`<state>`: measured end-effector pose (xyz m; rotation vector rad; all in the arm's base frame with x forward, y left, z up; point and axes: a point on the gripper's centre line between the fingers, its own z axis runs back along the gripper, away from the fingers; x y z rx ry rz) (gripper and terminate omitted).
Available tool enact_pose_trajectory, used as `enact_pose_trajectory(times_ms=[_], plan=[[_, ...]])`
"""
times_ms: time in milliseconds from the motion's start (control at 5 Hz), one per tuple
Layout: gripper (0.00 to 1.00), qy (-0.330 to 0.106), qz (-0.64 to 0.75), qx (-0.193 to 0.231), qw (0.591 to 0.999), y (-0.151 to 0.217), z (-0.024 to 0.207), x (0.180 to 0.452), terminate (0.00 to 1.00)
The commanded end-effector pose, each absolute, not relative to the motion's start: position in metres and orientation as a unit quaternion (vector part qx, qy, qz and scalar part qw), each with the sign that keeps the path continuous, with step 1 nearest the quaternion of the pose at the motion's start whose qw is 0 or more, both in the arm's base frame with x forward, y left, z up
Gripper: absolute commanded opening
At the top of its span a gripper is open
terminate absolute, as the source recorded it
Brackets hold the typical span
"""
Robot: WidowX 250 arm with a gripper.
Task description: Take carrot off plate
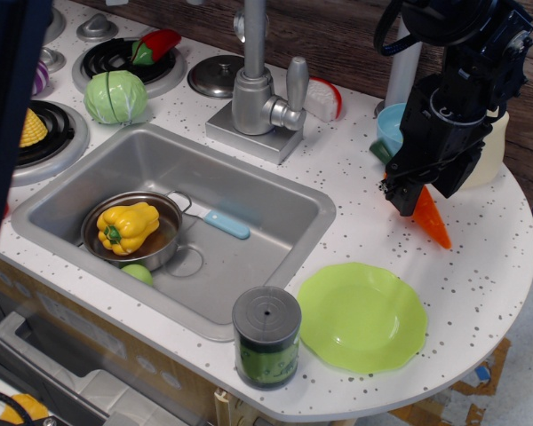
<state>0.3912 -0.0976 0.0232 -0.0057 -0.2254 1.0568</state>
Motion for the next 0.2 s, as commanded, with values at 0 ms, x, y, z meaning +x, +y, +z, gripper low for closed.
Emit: enact_pose_trajectory(times_ms=[0], plan=[[1.0,-0.122,0.495,-0.017,0.86,-0.1,0.0362,0.3969,1.0]])
